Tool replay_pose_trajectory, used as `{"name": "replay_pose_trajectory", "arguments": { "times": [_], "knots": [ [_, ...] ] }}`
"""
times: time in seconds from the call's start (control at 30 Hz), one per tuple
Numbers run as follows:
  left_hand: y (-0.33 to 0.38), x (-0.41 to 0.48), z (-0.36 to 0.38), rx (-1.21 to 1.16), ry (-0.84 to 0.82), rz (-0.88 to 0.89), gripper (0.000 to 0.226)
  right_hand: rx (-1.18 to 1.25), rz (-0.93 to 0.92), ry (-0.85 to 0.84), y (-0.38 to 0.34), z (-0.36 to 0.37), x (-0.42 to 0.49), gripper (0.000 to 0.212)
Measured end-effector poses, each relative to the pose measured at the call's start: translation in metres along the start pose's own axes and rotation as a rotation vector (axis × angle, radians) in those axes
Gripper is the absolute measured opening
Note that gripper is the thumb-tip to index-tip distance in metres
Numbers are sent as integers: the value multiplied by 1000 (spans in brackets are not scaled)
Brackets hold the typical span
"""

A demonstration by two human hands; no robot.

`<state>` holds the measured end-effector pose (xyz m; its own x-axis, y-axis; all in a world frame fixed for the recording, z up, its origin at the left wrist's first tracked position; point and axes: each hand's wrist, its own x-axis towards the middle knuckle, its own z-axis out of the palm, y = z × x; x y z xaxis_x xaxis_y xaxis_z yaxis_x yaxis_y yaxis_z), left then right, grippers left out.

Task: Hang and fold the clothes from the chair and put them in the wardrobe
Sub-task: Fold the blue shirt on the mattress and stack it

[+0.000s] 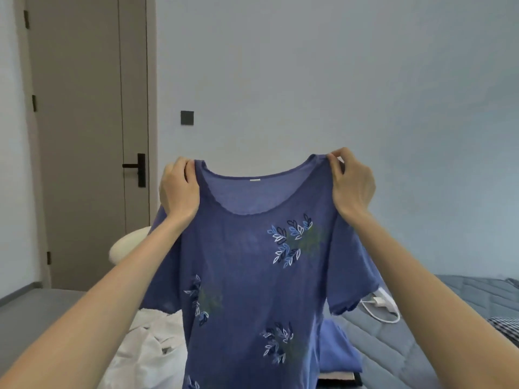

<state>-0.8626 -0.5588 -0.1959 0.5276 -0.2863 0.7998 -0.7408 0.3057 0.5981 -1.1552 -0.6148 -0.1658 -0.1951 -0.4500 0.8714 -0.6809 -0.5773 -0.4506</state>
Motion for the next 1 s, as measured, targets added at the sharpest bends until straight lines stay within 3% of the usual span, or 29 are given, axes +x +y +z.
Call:
{"name": "replay_pose_trajectory", "arguments": {
  "times": [0.17, 0.53, 0.77, 1.0],
  "knots": [
    [47, -1, 14, -53, 46, 192, 27, -64, -10, 145, 11, -58, 15, 25],
    [168, 15, 6, -330, 107, 334, 27, 38, -97, 385, -4, -183, 65, 22],
    [155, -25, 38, -274, -116, 330, 26, 5, 7, 297, 37, -189, 38, 19],
    [89, -135, 113, -155, -506, 172, 25, -160, 256, 0, 143, -165, -54, 17]
  ]
}}
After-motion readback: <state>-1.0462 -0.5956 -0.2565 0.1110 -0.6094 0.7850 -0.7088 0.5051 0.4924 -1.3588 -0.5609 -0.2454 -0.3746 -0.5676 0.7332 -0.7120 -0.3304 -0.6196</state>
